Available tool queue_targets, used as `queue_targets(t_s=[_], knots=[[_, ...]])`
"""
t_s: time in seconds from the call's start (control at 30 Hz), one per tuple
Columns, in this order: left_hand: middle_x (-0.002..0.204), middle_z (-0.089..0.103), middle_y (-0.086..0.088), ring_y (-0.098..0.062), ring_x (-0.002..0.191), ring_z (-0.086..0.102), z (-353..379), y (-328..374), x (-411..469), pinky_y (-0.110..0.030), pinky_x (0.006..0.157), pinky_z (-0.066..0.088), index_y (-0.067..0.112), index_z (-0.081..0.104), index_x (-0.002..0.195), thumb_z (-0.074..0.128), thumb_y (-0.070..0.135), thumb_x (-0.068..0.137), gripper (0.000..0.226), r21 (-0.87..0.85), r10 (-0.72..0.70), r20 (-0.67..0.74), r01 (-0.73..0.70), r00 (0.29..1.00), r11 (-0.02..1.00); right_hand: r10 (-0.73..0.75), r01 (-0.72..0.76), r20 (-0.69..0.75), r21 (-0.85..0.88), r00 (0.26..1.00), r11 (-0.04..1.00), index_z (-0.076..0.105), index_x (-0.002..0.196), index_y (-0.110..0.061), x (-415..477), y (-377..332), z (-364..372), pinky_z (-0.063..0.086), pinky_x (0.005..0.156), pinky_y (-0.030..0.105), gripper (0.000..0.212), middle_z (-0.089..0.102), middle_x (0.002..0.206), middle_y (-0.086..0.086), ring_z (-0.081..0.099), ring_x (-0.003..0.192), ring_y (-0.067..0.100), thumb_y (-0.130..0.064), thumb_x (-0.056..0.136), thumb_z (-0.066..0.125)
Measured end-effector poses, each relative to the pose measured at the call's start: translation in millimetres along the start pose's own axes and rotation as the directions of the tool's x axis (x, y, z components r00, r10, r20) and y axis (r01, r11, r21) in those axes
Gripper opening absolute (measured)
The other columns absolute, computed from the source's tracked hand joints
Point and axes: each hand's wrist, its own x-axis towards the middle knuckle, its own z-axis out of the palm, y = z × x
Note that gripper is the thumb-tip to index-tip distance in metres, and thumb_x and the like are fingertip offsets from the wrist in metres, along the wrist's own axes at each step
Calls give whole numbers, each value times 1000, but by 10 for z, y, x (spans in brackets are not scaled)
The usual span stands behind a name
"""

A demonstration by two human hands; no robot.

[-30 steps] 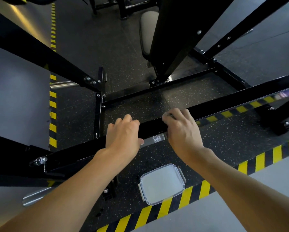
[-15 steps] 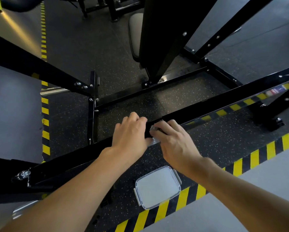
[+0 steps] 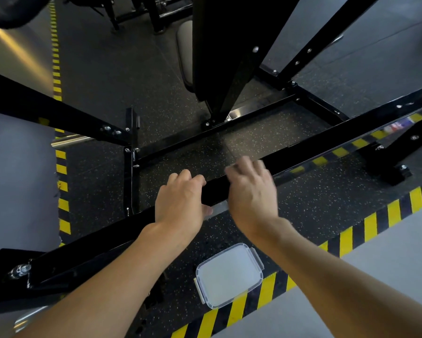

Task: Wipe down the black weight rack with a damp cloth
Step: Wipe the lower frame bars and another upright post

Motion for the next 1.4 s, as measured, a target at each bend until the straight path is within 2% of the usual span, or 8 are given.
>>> queue_targets(t_s=[0.13,0.27,0.43,0.87,1.03,1.17,1.3,1.4], knots=[[113,52,2,-21,110,47,9,-9,-8,-37,88,42,23,57,126,77,36,83,49,24,2,-6,-2,1000,1000,-302,300,45,44,952,953,67,107,-16,-41,27,36,47,74,37,33,57,103,2,50,89,25,-8,75,68],[117,52,2,-21,114,46,1,-3,-9,-38,92,41,24,56,130,77,37,83,53,10,-9,5,9,1000,1000,8,-8,-14,22,1000,1000,69,103,-15,-24,111,30,47,72,38,31,56,103,4,49,88,27,-6,74,73],[116,52,3,-21,113,47,3,7,-20,-38,92,42,24,57,128,76,37,84,49,44,-11,-1,11,1000,999,-342,342,31,6,939,940,66,112,-19,-118,176,26,47,74,36,29,57,108,1,49,90,24,-15,85,59],[148,41,0,-20,134,41,136,292,71,-35,111,33,14,32,152,57,36,99,63,-126,155,-18,-156,988,980,32,-26,-113,54,993,998,69,113,-10,-95,542,-84,48,75,43,39,59,112,6,48,90,31,-6,79,51],[133,53,-2,-23,124,49,276,338,153,-37,104,40,13,44,148,65,25,96,57,-271,74,-61,-88,995,959,-278,278,-3,16,961,960,68,116,-11,-125,563,-95,48,75,40,47,60,113,4,50,90,29,-12,79,39],[122,56,0,-22,116,51,250,378,210,-39,97,42,17,54,138,71,23,91,50,-243,33,-57,-46,998,969,52,-53,-40,-24,998,998,68,105,-13,141,591,-138,46,76,41,25,57,107,5,47,93,29,-9,83,57],[113,54,2,-23,110,52,210,382,186,-38,90,43,20,57,130,71,26,90,42,-171,45,-53,-53,998,984,-302,303,91,8,949,953,66,116,-16,30,452,-102,47,76,37,39,58,110,0,49,92,25,-11,78,60],[125,54,1,-21,117,50,170,416,179,-38,98,41,18,50,140,69,27,92,52,-186,13,-14,-16,1000,982,-122,125,53,-48,991,991,66,117,-16,136,875,-285,48,79,41,39,58,112,2,49,93,27,-6,79,64]])
